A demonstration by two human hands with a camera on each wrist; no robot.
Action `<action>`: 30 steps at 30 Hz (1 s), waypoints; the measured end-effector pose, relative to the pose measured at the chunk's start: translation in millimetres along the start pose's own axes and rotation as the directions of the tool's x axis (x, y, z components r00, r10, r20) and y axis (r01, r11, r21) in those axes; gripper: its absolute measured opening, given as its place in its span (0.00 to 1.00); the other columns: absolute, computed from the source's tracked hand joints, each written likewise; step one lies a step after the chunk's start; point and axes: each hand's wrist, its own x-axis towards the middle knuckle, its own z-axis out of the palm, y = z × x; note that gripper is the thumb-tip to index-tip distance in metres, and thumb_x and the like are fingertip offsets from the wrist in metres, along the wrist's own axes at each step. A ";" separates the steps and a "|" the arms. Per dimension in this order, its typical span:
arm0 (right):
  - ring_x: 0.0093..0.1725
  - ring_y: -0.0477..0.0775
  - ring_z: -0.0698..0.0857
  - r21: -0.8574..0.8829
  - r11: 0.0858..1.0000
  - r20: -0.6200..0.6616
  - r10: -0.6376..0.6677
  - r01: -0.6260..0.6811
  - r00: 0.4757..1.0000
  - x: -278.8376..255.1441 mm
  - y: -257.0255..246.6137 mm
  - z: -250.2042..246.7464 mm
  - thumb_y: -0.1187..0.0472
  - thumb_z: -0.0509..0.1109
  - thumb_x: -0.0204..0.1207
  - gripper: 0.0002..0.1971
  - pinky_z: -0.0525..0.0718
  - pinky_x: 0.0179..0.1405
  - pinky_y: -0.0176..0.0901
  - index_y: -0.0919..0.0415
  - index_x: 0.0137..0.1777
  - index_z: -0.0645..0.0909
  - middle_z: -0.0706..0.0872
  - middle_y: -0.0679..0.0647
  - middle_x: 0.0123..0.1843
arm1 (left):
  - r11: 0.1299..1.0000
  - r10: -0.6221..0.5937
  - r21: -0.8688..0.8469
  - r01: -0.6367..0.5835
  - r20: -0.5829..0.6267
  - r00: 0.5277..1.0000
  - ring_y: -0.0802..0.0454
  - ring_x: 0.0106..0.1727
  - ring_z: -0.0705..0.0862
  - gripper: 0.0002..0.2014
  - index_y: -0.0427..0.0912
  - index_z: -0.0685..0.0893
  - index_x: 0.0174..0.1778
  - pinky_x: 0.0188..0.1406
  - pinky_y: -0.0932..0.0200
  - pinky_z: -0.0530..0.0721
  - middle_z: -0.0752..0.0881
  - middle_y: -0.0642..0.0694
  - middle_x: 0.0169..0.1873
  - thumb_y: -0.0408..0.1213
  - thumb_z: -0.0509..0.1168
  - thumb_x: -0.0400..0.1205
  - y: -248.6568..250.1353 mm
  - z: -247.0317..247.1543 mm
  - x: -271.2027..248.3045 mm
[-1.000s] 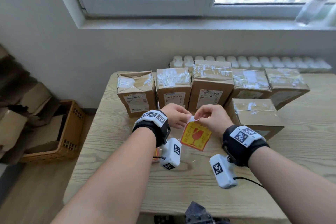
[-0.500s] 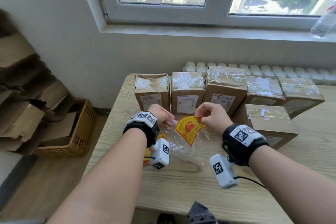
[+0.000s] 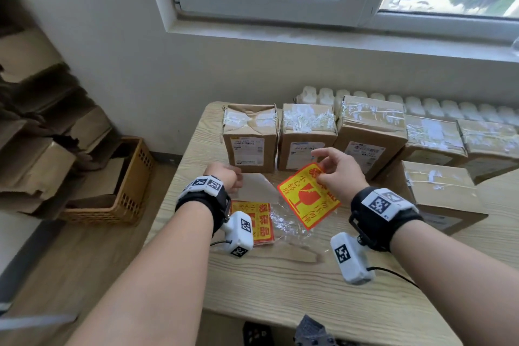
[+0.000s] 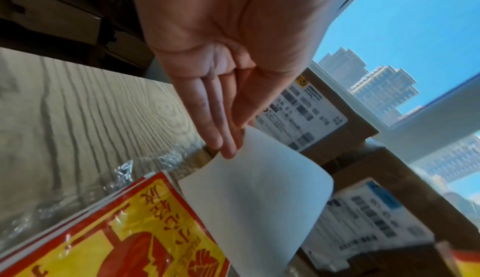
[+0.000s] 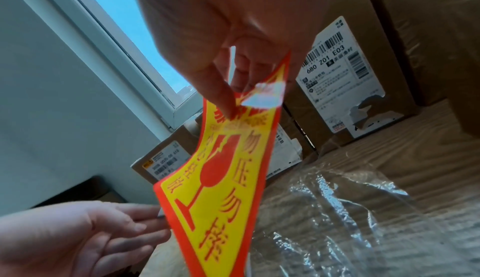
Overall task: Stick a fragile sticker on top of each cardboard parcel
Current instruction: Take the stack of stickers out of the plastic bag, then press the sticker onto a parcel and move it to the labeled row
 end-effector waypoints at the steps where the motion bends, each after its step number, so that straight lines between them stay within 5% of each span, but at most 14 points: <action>1: 0.49 0.50 0.85 -0.019 1.000 0.015 -0.004 0.004 1.000 0.3 0.1 0.9 0.73 0.69 0.74 0.26 0.82 0.34 0.34 0.47 0.67 0.79 0.83 0.48 0.46 | 0.999 -0.015 -0.031 0.016 0.029 0.999 0.50 0.31 0.81 0.13 0.36 0.82 0.50 0.28 0.63 0.79 0.82 0.42 0.34 0.16 0.56 0.82 2.0 4.7 -3.2; 5: 0.47 0.45 0.84 -0.071 0.997 0.033 -0.020 0.022 0.999 0.7 0.8 -0.7 0.73 0.70 0.74 0.34 0.80 0.33 0.30 0.46 0.77 0.71 0.84 0.47 0.47 | 0.997 0.048 0.053 -0.060 0.195 0.980 0.46 0.46 0.88 0.28 0.43 0.78 0.72 0.41 0.61 0.82 0.86 0.38 0.53 0.15 0.57 0.79 6.4 18.4 -3.9; 7: 0.47 0.44 0.83 -0.075 0.997 0.053 -0.004 0.008 0.999 0.4 0.7 -4.7 0.74 0.69 0.75 0.37 0.79 0.31 0.29 0.43 0.79 0.66 0.82 0.47 0.48 | 0.990 0.094 0.076 -0.115 0.240 0.966 0.48 0.44 0.89 0.28 0.44 0.76 0.74 0.42 0.61 0.84 0.88 0.38 0.53 0.18 0.61 0.79 12.3 23.4 -5.9; 10: 0.50 0.48 0.84 -0.103 0.995 0.090 -0.002 0.011 0.996 -1.1 -0.6 -12.4 0.74 0.68 0.75 0.40 0.82 0.32 0.32 0.41 0.81 0.62 0.82 0.47 0.52 | 0.971 0.175 0.108 -0.214 0.289 0.941 0.55 0.37 0.88 0.16 0.40 0.83 0.65 0.36 0.66 0.84 0.91 0.44 0.45 0.31 0.68 0.81 27.1 33.0 -13.3; 14: 0.50 0.48 0.85 -0.142 0.988 0.102 -0.051 0.065 0.994 -5.7 -6.0 -27.6 0.72 0.69 0.74 0.41 0.86 0.37 0.37 0.41 0.81 0.60 0.84 0.45 0.52 | 0.925 0.187 0.216 -0.313 0.457 0.870 0.60 0.39 0.88 0.08 0.50 0.89 0.47 0.43 0.63 0.86 0.91 0.51 0.40 0.47 0.75 0.75 54.4 50.8 -29.3; 21: 0.48 0.45 0.86 -0.115 0.982 0.020 -0.147 0.149 0.989 -14.3 -10.9 -66.7 0.70 0.73 0.71 0.38 0.88 0.39 0.38 0.44 0.78 0.66 0.86 0.44 0.52 | 0.882 0.150 0.317 -0.350 0.514 0.845 0.54 0.29 0.81 0.04 0.43 0.87 0.36 0.33 0.63 0.83 0.85 0.41 0.36 0.33 0.75 0.76 86.5 83.9 -57.2; 24: 0.52 0.46 0.85 -0.108 0.982 -0.064 -0.165 0.157 0.984 -20.3 -8.5 -88.7 0.64 0.78 0.69 0.38 0.88 0.49 0.42 0.45 0.78 0.68 0.85 0.46 0.57 | 0.915 0.184 0.239 -0.325 0.470 0.863 0.56 0.28 0.84 0.04 0.39 0.84 0.39 0.24 0.67 0.84 0.86 0.38 0.40 0.29 0.71 0.78 100.2 95.5 -72.6; 27: 0.57 0.49 0.82 -0.043 0.995 -0.177 -0.101 0.095 0.979 -23.9 0.4 -118.1 0.61 0.79 0.69 0.35 0.83 0.46 0.38 0.47 0.76 0.70 0.81 0.47 0.57 | 0.949 0.207 0.136 -0.285 0.416 0.886 0.49 0.39 0.88 0.03 0.37 0.83 0.47 0.27 0.64 0.88 0.88 0.36 0.47 0.28 0.70 0.79 114.7 112.0 -86.0; 30: 0.50 0.53 0.87 0.078 0.997 -0.217 0.045 -0.028 0.975 -26.2 18.5 -153.2 0.57 0.79 0.69 0.30 0.85 0.44 0.44 0.52 0.70 0.73 0.85 0.52 0.49 | 0.956 0.261 0.030 -0.293 0.372 0.891 0.53 0.37 0.88 0.04 0.37 0.83 0.45 0.27 0.66 0.87 0.89 0.41 0.43 0.27 0.70 0.79 126.5 131.2 -95.1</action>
